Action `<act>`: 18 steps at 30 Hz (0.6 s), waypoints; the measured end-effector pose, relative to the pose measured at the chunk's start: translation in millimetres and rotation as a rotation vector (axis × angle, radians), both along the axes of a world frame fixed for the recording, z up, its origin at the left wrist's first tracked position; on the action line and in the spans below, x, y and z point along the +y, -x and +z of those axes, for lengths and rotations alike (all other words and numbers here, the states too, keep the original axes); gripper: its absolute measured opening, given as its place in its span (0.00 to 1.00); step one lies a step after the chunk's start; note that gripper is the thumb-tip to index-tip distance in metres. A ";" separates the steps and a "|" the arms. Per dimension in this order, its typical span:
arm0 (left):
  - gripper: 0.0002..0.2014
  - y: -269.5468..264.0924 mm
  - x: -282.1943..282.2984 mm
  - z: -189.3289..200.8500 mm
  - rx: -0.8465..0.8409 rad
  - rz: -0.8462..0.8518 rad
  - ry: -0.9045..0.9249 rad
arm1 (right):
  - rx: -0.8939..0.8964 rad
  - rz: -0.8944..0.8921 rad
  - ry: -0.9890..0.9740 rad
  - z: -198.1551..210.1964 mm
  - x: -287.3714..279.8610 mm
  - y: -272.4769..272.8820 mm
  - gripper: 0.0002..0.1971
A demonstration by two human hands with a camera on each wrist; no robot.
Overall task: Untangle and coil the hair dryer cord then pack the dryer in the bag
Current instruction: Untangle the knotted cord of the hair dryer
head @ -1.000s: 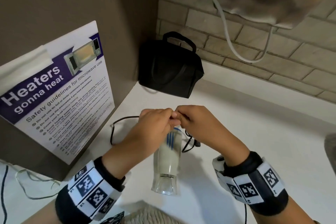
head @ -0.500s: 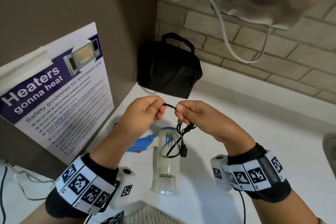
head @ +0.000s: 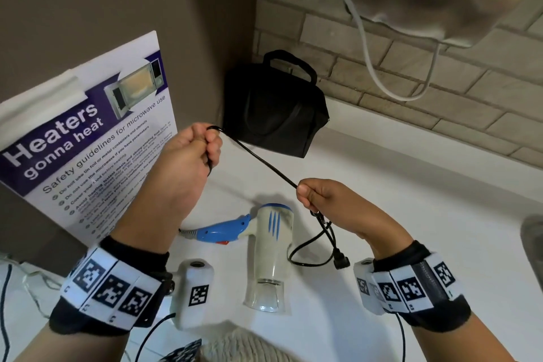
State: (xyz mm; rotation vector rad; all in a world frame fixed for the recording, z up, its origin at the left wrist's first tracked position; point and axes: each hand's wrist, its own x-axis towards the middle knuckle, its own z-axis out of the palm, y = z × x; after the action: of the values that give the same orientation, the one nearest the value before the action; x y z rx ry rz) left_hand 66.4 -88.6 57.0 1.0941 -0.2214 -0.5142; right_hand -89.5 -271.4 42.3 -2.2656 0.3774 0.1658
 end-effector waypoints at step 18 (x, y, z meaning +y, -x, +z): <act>0.18 -11.4 18.9 7.4 -0.014 0.042 -0.010 | 0.108 -0.068 0.194 -38.8 -33.7 13.5 0.21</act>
State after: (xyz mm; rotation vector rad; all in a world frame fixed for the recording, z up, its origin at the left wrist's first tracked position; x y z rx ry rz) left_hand 77.8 -69.7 64.4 1.1104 -0.2085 -0.4708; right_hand -103.0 -305.1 3.4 -2.4371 0.5482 0.2253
